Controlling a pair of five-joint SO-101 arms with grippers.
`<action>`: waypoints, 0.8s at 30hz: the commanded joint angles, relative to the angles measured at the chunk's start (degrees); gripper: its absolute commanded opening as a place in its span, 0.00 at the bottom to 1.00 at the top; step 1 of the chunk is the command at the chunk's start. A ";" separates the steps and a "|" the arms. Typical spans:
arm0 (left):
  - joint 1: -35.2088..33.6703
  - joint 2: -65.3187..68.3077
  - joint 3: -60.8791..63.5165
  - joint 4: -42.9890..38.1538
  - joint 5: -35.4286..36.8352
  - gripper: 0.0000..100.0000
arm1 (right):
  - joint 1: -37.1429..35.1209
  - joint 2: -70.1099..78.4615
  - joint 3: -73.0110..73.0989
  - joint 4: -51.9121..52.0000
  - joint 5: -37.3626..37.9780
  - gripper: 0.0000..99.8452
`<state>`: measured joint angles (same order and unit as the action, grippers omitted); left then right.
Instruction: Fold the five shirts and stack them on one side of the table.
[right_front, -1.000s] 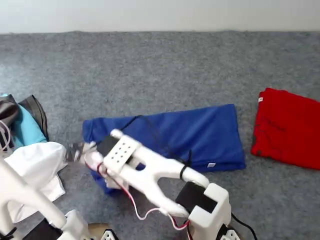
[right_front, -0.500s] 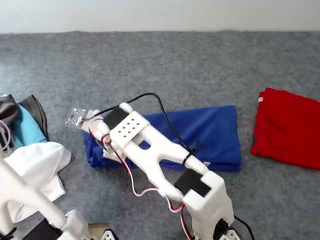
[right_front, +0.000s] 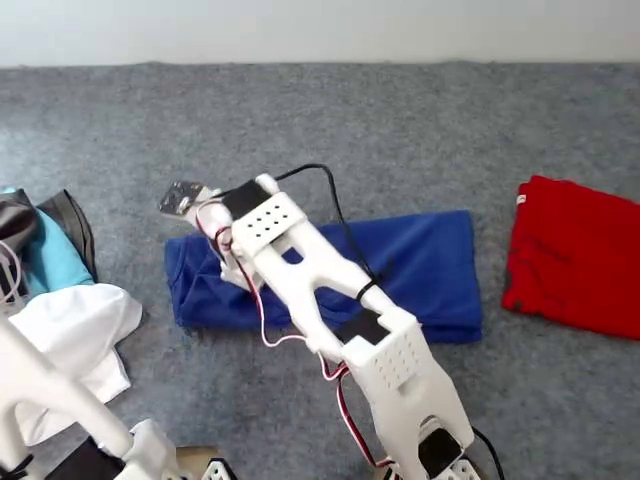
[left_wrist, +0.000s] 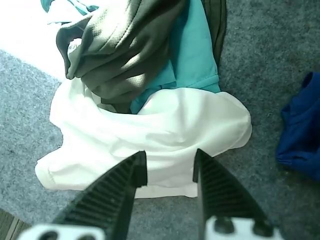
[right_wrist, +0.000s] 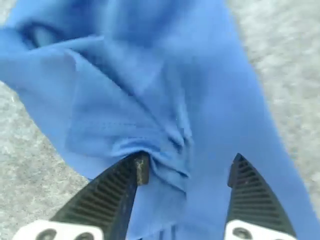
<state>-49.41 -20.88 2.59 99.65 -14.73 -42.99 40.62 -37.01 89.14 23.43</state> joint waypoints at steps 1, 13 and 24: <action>0.00 -1.76 -0.13 0.79 0.00 0.16 | 0.92 -0.40 -5.01 2.59 -0.18 0.21; 8.79 -3.43 1.45 0.97 0.09 0.16 | 2.07 -1.19 -8.44 13.76 -0.26 0.06; 13.54 -10.11 8.40 0.70 0.09 0.16 | -1.10 -11.38 -8.26 13.58 -0.09 0.03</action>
<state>-34.90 -29.41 11.03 99.74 -14.73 -41.41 33.14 -43.43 100.40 23.43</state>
